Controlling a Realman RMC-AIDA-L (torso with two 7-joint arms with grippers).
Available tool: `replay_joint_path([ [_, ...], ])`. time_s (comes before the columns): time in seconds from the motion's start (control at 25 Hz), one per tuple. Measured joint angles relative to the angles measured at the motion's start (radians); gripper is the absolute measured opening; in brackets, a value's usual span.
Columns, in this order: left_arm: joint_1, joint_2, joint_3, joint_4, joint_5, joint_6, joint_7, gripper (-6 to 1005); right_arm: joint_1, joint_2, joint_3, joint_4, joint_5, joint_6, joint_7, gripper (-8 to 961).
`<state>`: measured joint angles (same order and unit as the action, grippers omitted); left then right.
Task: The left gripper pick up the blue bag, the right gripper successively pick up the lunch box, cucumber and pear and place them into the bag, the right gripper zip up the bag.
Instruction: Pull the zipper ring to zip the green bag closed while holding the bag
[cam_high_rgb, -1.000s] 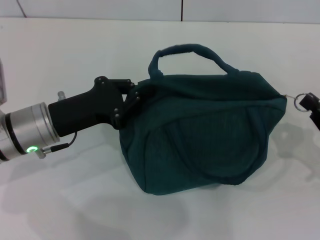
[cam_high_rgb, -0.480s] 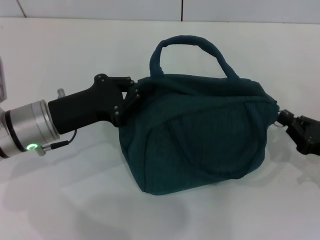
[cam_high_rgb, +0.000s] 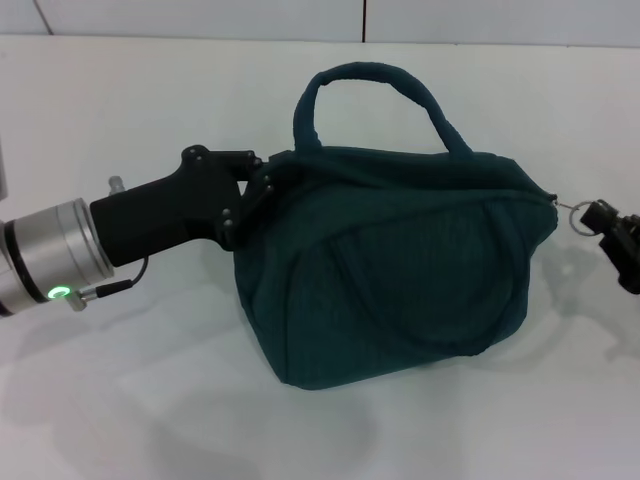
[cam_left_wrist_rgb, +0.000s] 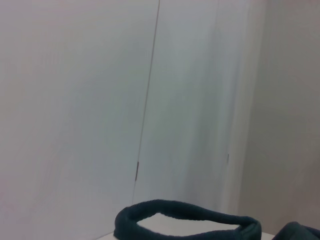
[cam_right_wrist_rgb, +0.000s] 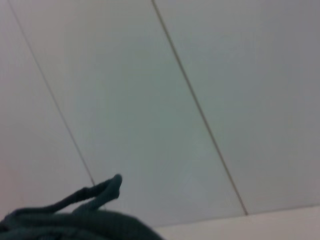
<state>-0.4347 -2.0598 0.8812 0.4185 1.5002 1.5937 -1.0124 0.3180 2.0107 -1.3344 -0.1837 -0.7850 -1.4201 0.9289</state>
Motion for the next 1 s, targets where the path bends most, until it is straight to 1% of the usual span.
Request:
replay_joint_path([
  [0.12, 0.000, 0.000, -0.001, -0.002, 0.000, 0.000, 0.000, 72, 0.002, -0.001, -0.002, 0.001, 0.003, 0.016, 0.003, 13],
  [0.36, -0.009, -0.003, -0.004, 0.002, -0.005, 0.017, -0.019, 77, 0.010, -0.001, -0.039, -0.004, -0.001, 0.026, 0.005, 12],
  [0.44, -0.013, -0.002, -0.004, 0.003, -0.024, 0.040, -0.033, 79, 0.015, -0.001, -0.042, -0.002, -0.001, 0.026, 0.005, 12],
  [0.52, -0.009, 0.004, -0.004, 0.004, -0.077, 0.065, -0.037, 81, 0.019, -0.001, -0.049, 0.001, 0.000, 0.026, 0.003, 12],
  [0.72, 0.028, 0.017, -0.004, 0.017, -0.248, 0.083, -0.034, 286, 0.019, 0.000, -0.062, 0.002, 0.000, 0.026, -0.002, 12],
  [0.76, 0.035, 0.020, -0.004, 0.028, -0.264, 0.083, -0.039, 306, 0.019, 0.000, -0.064, 0.001, 0.000, 0.025, -0.002, 12],
  [0.88, 0.044, 0.027, 0.006, 0.090, -0.253, 0.083, -0.100, 365, 0.019, 0.000, -0.066, -0.001, 0.000, 0.023, -0.002, 12],
  [1.0, 0.030, 0.022, 0.038, 0.199, -0.160, 0.084, -0.216, 424, 0.020, 0.000, -0.066, -0.003, 0.000, 0.018, -0.002, 12],
])
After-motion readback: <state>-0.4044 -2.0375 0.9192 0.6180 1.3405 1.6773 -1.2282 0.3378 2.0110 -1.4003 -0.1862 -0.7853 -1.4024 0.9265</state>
